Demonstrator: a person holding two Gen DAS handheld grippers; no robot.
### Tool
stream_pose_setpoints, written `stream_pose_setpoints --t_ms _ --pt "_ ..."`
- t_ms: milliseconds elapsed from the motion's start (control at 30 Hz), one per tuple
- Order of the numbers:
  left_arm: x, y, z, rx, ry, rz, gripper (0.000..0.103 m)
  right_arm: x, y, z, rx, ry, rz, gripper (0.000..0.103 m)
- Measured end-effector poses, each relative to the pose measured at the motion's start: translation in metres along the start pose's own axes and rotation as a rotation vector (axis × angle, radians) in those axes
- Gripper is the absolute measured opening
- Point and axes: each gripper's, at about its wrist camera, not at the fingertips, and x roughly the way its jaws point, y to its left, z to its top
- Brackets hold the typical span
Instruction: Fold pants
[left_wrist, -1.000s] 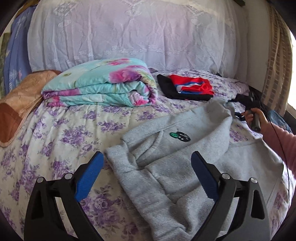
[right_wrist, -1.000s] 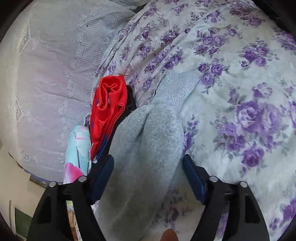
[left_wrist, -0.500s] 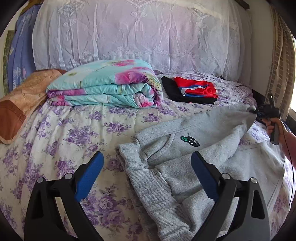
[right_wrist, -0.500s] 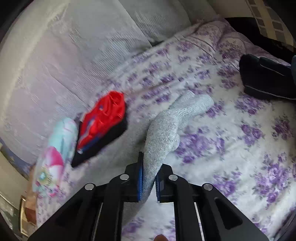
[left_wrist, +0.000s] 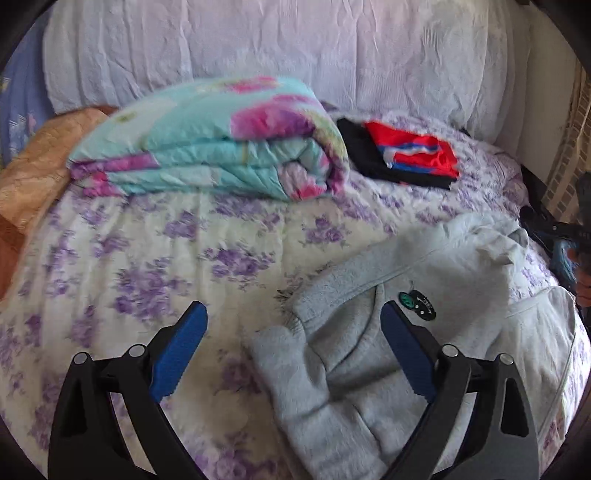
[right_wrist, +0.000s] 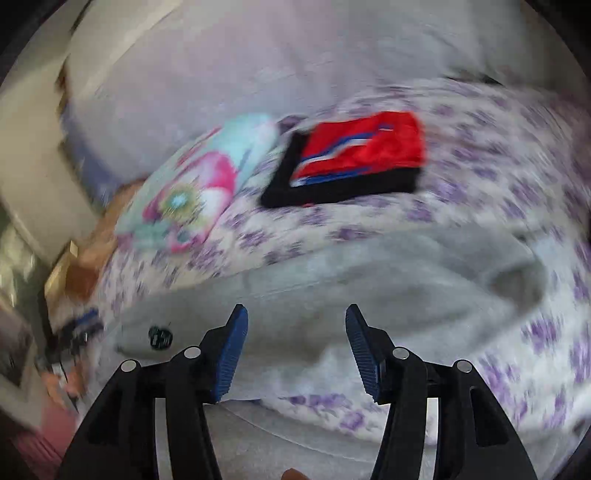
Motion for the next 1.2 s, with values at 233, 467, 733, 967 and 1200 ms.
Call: stream_pose_setpoints --t_ms 233,467,733,967,1200 --pt "0.043 0.023 -0.020 -0.092 0.143 -0.171 0.075 0.126 0.085 0.046 -0.554 0.340 0.021 0.056" --pt "0.040 0.020 -0.015 -0.082 0.063 -0.177 0.041 0.159 0.108 0.050 -0.818 0.415 -0.075 0.004" --pt "0.024 0.026 -0.009 -0.121 -0.050 -0.086 0.043 0.161 0.099 0.077 -0.614 0.100 -0.158 0.024" --pt "0.004 0.038 -0.016 -0.112 -0.098 0.102 0.066 0.077 0.078 0.049 -0.441 0.055 -0.246 0.083" --pt "-0.061 -0.002 -0.025 -0.039 -0.187 -0.065 0.070 -0.111 0.012 -0.040 -0.175 -0.102 -0.377 0.097"
